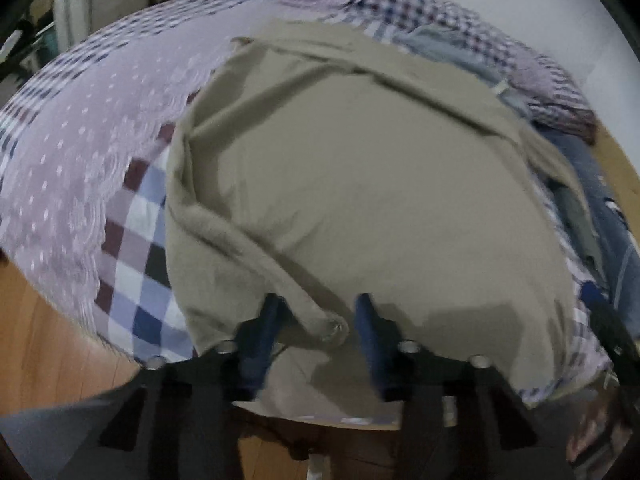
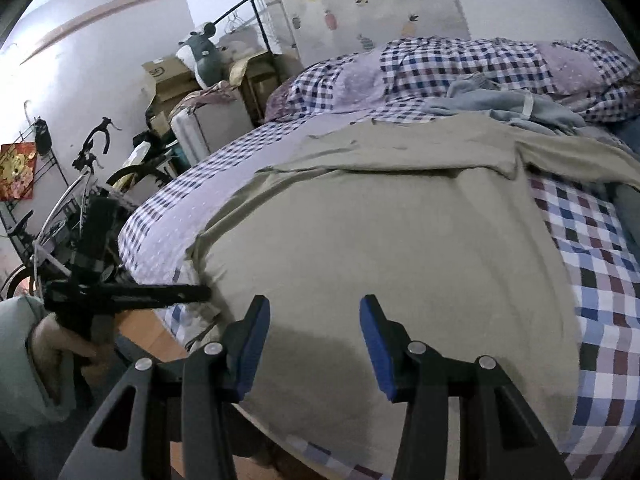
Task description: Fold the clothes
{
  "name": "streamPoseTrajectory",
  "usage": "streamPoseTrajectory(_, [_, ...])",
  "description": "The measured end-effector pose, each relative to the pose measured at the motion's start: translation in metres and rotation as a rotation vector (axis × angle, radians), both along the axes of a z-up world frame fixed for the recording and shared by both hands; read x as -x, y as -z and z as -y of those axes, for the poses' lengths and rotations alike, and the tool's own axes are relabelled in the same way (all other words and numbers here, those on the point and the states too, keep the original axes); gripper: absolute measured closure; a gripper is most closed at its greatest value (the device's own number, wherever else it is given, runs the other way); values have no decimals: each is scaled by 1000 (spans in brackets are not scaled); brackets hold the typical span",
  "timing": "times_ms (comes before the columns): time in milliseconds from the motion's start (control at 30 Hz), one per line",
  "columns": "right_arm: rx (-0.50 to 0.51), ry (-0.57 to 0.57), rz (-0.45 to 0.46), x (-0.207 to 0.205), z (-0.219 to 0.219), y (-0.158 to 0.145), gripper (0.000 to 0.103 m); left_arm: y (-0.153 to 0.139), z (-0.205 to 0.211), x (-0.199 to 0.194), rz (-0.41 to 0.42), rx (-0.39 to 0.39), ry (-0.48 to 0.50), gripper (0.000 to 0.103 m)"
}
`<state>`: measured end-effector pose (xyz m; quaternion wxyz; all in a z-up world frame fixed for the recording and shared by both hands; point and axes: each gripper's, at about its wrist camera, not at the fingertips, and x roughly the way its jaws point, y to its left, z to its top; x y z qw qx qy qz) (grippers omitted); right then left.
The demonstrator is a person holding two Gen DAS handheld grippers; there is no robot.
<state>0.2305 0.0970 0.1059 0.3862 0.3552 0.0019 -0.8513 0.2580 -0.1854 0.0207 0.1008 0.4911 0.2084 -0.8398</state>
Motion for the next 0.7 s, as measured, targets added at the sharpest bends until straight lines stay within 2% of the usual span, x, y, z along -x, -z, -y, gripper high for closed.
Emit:
streamPoseTrajectory(33, [2, 0, 0, 0, -1, -1, 53, 2, 1, 1, 13, -2, -20, 86])
streamPoseTrajectory(133, [15, 13, 0, 0, -7, -3, 53, -3, 13, -11, 20, -15, -80, 96])
streamPoseTrajectory(333, [79, 58, 21, 7, -30, -12, 53, -22, 54, -55, 17, -32, -217, 97])
streamPoseTrajectory(467, [128, 74, 33, 12, -41, -19, 52, -32, 90, -83, 22, 9, -336, 97])
streamPoseTrajectory(700, [134, 79, 43, 14, -45, -19, 51, -26, 109, -99, 57, -11, -446, 97])
